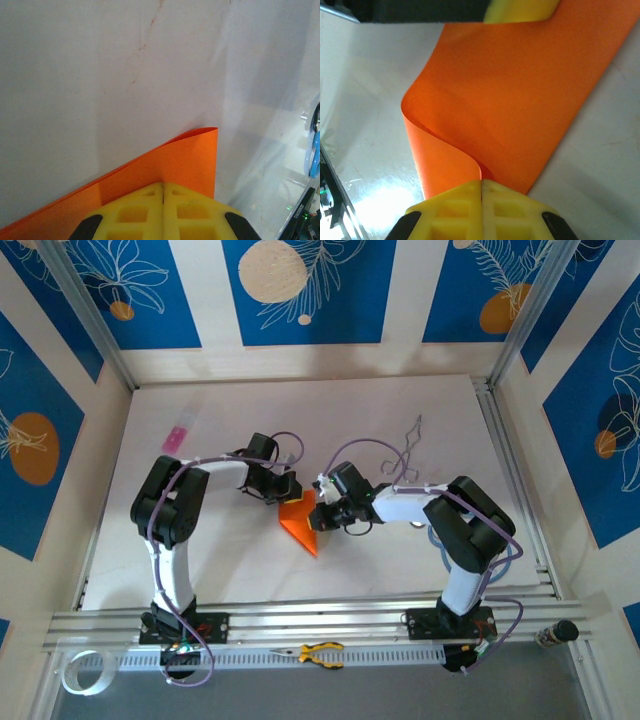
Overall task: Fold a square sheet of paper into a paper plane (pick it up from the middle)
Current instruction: Third fold the triangle at the center of the table.
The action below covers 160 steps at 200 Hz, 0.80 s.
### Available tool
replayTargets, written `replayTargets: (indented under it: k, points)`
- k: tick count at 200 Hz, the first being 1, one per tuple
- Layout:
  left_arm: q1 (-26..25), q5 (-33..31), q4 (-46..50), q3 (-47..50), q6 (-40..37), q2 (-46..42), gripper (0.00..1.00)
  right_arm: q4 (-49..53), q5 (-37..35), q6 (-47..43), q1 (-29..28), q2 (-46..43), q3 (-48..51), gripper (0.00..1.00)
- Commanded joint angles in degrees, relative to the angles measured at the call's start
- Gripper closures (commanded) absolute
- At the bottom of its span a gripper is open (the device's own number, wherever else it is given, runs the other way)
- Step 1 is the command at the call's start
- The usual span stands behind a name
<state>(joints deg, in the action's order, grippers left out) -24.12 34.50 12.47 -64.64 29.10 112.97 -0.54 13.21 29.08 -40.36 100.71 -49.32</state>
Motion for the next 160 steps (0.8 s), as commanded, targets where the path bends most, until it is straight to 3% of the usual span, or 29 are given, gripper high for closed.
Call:
replayTargets:
  k: [1,160]
  points:
    - [0.0,-3.6,3.4,1.9,0.3,0.0,0.98,0.9,-0.9,0.7,0.2,-0.5,0.7,0.99]
    - [0.0,-4.2,2.7,2.4,1.6,-1.0,0.98,1.9,-1.8,3.9,-1.8,0.9,0.3,0.99]
